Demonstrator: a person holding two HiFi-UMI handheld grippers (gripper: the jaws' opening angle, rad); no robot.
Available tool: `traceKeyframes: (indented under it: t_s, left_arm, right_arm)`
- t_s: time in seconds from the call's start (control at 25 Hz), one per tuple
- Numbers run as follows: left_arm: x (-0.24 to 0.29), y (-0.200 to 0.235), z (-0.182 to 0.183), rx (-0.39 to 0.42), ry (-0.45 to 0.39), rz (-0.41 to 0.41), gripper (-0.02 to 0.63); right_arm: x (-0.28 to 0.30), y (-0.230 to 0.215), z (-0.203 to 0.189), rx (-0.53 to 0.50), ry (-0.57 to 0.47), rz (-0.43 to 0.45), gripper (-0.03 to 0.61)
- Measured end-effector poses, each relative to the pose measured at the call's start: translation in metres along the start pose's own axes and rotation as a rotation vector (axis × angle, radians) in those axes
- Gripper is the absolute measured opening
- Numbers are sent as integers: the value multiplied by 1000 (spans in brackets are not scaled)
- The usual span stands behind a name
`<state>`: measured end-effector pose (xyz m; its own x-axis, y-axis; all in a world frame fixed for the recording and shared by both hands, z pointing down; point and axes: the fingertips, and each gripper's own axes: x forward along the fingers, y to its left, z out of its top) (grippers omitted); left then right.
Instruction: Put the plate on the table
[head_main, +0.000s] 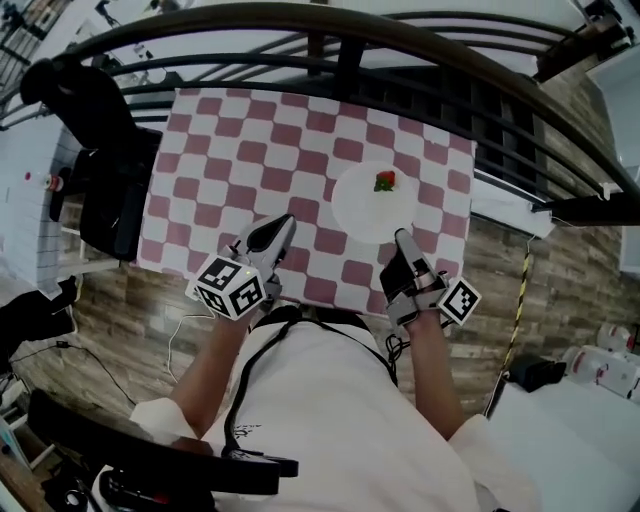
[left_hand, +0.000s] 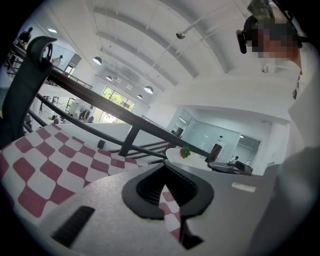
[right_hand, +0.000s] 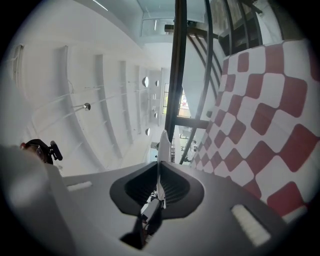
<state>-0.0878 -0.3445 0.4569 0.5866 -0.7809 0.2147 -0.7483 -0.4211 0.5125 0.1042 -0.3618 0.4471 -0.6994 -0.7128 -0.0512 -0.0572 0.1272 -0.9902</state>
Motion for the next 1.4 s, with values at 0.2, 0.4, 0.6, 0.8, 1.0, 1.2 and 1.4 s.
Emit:
traceKeyframes:
  t_s: [0.2, 0.4, 0.6, 0.8, 1.0, 1.2, 1.4]
  left_arm:
    - [18, 5, 8, 1, -26, 38, 6]
    - [34, 13, 11, 4, -34, 83, 6]
    - [60, 29, 17, -13, -20, 121, 6]
    - [80, 43, 19, -10, -23, 137, 6]
    - [91, 45, 15, -17, -7, 133, 6]
    - [105, 54, 9, -10, 9, 132, 6]
    - [118, 64, 5, -15, 12, 135, 6]
  right_arm:
    - [32, -13, 24, -17, 74, 13, 25]
    - [55, -27, 50, 6, 94, 16, 25]
    - [76, -45, 85, 16, 102, -12, 25]
    - [94, -67, 101, 10, 126, -21, 25]
    - [103, -81, 105, 27, 130, -33, 25]
    - [116, -105, 110, 30, 141, -44, 25]
    - [130, -120, 116, 44, 134, -43, 25]
